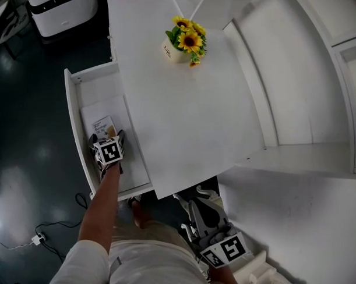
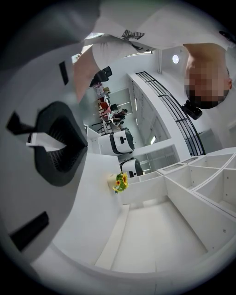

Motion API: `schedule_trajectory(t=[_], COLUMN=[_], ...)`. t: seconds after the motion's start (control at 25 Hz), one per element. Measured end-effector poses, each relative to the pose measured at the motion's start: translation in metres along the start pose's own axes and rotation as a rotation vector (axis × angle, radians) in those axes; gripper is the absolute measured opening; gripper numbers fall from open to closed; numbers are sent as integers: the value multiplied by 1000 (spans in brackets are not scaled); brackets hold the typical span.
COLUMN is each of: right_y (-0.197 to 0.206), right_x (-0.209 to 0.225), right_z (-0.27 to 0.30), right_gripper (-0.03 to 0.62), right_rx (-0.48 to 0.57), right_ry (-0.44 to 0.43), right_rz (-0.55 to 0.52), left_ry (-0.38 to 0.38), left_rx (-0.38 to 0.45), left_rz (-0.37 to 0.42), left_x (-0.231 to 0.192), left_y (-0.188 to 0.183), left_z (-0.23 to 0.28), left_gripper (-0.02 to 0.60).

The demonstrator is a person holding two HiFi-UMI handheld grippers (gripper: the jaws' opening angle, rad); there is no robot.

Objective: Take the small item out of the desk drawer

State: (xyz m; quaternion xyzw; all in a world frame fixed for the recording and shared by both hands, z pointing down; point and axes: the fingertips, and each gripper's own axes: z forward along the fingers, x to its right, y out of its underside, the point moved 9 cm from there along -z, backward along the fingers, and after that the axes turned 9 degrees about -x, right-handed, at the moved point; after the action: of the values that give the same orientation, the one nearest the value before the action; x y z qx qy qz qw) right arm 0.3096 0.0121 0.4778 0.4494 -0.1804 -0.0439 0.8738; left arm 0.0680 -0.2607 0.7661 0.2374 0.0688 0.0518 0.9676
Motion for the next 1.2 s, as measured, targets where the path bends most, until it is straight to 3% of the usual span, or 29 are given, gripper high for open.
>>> schedule_trajectory(t=[0.16,0.4,0.68,0.8,1.0,1.2], right_y=[0,3,-1,-2,-4,-7], right_x=[-4,-6,-16,-21,-34,-48], right_z=[-6,-12,-12,-11,-7,-2], right_gripper=[9,9,9,9,9,9], right_rx=[5,8,35,43,52,63], right_ry=[5,21,8,5,-9,-25], right_rz=[-5,-2,-5,-6,-14,-23], left_ry=[-17,3,55,72,122,184], left_rx=[-5,-15,-72,-49,12,49], left_rz=[-15,42,189,225,240,182], left_x=[-2,-5,-7,-6,-6,-9], left_y=[-5,-10,-4,-5,-14,-22], left_z=[2,2,-5,-13,-27,-50], left_gripper=[525,505,477,474,474,474])
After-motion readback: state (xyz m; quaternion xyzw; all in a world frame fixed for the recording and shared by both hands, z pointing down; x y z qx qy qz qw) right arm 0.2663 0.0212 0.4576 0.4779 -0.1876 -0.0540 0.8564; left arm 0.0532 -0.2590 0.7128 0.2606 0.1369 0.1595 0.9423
